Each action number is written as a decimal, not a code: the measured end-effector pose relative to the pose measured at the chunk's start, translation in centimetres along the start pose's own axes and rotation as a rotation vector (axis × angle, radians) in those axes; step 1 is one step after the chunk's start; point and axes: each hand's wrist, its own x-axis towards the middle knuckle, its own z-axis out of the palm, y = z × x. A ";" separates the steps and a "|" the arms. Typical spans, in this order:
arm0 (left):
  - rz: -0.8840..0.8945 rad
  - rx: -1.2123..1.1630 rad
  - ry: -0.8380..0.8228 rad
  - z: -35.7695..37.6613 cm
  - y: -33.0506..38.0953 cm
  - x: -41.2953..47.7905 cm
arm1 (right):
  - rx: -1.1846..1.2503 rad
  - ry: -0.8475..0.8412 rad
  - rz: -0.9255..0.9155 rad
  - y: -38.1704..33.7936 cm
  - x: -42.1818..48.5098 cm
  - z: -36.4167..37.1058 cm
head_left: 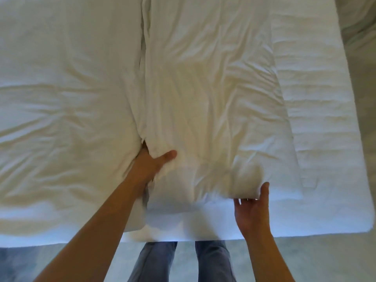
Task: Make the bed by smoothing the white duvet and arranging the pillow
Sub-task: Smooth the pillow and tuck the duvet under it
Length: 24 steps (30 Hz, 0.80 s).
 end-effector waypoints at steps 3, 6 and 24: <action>0.029 0.062 0.062 0.5 -1.4 -0.7 | 0.056 -0.010 -0.044 -3.1 2.0 -0.1; 0.102 0.178 0.191 0.3 -1.6 -1.6 | -0.012 0.038 -0.061 -4.8 2.7 -0.9; -0.097 0.527 0.380 2.8 -6.2 -5.7 | -0.120 0.244 0.013 -10.7 5.9 -6.4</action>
